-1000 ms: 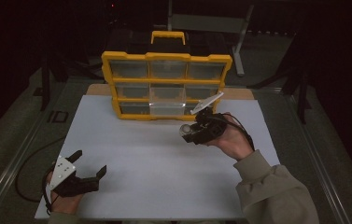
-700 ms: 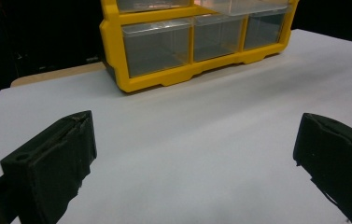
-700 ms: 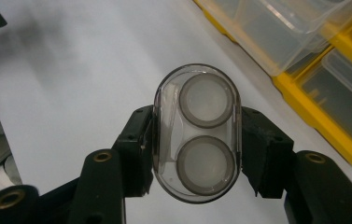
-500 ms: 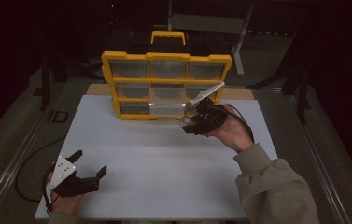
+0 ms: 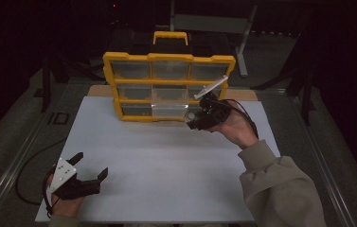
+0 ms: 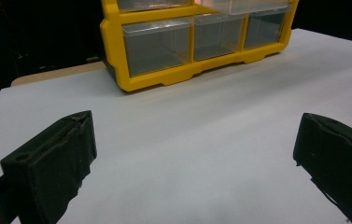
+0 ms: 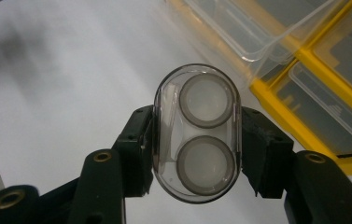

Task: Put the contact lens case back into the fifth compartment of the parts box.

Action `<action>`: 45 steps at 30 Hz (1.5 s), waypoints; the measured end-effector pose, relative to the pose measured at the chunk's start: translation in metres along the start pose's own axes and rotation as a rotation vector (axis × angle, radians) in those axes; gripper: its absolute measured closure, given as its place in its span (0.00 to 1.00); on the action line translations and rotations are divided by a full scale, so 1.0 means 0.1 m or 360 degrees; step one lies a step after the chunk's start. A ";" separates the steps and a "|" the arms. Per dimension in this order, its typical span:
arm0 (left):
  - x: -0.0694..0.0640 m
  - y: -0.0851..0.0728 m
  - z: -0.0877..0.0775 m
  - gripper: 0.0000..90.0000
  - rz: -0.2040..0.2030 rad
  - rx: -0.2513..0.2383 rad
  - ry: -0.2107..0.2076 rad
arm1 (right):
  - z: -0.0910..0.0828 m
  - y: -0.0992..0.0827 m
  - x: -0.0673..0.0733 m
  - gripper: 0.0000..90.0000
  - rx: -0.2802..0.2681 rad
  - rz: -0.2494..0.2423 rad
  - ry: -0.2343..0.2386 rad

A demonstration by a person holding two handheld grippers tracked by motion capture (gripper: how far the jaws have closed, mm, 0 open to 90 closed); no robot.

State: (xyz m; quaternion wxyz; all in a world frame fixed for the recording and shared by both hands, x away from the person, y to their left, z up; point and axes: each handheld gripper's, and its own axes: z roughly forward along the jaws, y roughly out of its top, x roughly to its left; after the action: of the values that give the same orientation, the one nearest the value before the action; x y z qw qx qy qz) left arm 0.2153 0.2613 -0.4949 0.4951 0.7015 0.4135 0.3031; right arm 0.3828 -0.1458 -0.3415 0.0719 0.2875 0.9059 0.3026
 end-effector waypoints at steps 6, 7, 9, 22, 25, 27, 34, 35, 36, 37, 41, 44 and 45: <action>0.00 0.00 0.00 0.00 -0.0001 -0.0001 -0.0001 | -0.01 0.05 -0.03 0.55 -0.0006 0.0000 -0.0013; 0.00 0.00 0.00 0.00 -0.0001 -0.0002 -0.0001 | -0.02 0.06 -0.03 0.55 -0.0007 0.0008 -0.0017; 0.00 0.00 0.00 0.00 -0.0002 -0.0002 0.0001 | -0.02 0.08 -0.04 0.55 -0.0009 0.0008 -0.0019; 0.01 0.00 -0.01 0.00 -0.0007 -0.0005 0.0003 | -0.07 0.26 -0.12 0.55 -0.0048 0.0031 -0.0038; 0.01 0.00 -0.01 0.00 -0.0014 -0.0012 0.0003 | -0.08 0.29 -0.14 0.55 -0.0057 0.0039 -0.0042; 0.01 -0.01 -0.01 0.00 -0.0015 -0.0009 0.0005 | -0.08 0.32 -0.16 0.55 -0.0058 0.0045 -0.0046; 0.02 0.00 -0.02 0.00 -0.0015 -0.0012 0.0019 | -0.07 0.38 -0.23 0.55 -0.0074 0.0069 -0.0055; 0.02 0.00 -0.02 0.00 -0.0015 -0.0011 0.0018 | -0.07 0.38 -0.24 0.55 -0.0076 0.0074 -0.0058; 0.02 -0.01 -0.02 0.00 -0.0016 -0.0010 0.0020 | -0.06 0.39 -0.25 0.55 -0.0079 0.0078 -0.0058; 0.02 -0.01 -0.02 0.00 -0.0016 -0.0010 0.0020 | -0.06 0.40 -0.26 0.55 -0.0078 0.0083 -0.0061; 0.02 -0.01 -0.01 0.00 -0.0018 -0.0009 0.0017 | -0.04 0.42 -0.29 0.55 -0.0087 0.0097 -0.0059; 0.02 -0.01 -0.01 0.00 -0.0022 -0.0010 0.0016 | -0.02 0.44 -0.31 0.55 -0.0087 0.0103 -0.0060; 0.02 -0.01 -0.01 0.00 -0.0022 -0.0009 0.0017 | -0.02 0.44 -0.32 0.55 -0.0090 0.0111 -0.0059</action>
State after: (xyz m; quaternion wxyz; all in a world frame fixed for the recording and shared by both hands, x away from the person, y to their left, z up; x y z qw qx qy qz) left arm 0.2148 0.2639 -0.4953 0.4969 0.6955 0.4201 0.3047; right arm 0.4294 -0.1356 -0.3151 0.0863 0.3223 0.8849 0.3251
